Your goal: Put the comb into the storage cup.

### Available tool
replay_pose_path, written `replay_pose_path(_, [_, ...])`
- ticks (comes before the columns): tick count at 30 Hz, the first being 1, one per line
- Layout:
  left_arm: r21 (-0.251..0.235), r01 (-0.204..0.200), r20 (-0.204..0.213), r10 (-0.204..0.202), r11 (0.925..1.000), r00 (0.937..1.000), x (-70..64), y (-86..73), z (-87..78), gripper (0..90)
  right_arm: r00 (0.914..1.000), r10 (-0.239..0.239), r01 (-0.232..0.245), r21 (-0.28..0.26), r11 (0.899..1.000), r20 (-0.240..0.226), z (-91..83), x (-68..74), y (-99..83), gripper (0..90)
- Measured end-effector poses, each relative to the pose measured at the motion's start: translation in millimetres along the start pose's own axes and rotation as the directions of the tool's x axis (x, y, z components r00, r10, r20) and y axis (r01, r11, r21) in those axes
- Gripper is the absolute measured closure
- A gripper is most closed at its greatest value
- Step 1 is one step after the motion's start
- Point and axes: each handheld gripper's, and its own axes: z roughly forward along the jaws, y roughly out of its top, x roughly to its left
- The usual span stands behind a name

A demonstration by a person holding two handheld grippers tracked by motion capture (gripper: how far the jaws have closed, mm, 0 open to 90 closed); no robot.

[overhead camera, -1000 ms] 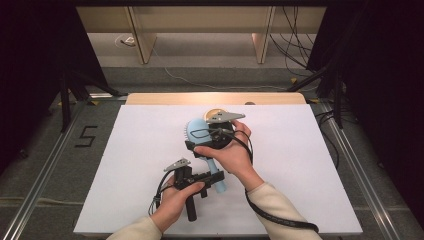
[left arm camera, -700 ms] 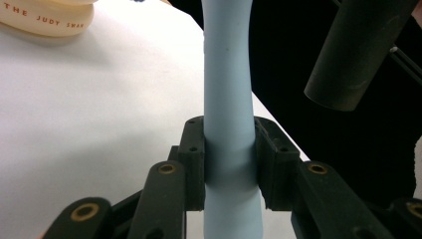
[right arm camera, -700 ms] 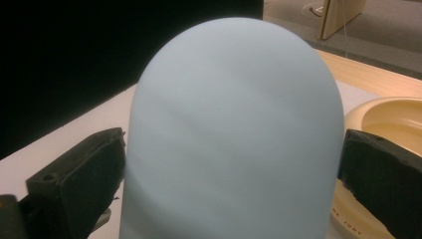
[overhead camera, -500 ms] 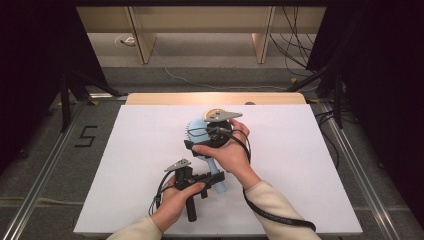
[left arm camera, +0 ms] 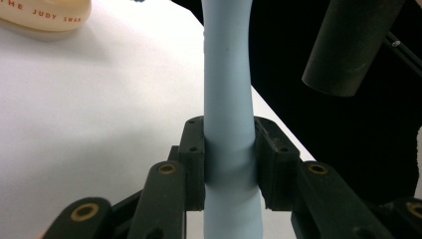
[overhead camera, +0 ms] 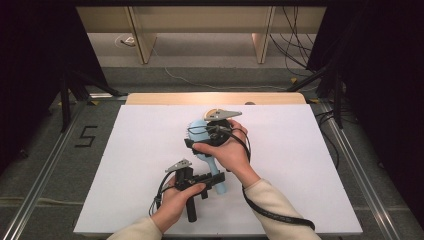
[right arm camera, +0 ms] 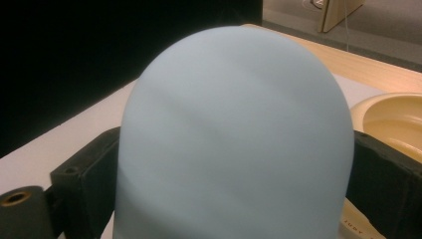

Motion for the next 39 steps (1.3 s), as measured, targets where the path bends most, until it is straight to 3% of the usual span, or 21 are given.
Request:
replay_pose_path(10, [0.003, 0.005, 0.002, -0.005, 1.0000, 1.0000, -0.1, -0.3, 0.2, 67.6, 0.9998, 0.018, -0.018, 0.003, 1.000, -0.012, -1.0, 0.8, 0.1, 17.3])
replay_pose_path(26, [0.013, -0.008, 0.000, 0.008, 0.9999, 1.0000, -0.3, -1.2, 0.9, 67.5, 0.9981, 0.061, -0.061, 0.008, 0.998, -0.001, -4.1, 1.3, -1.5, 19.2])
replay_pose_path(39, [0.004, -0.031, -0.012, 0.031, 0.9995, 0.9994, -1.4, -0.3, -0.1, 67.5, 0.9978, 0.066, -0.066, -0.003, 0.998, 0.005, -6.9, 2.7, 0.6, 19.6])
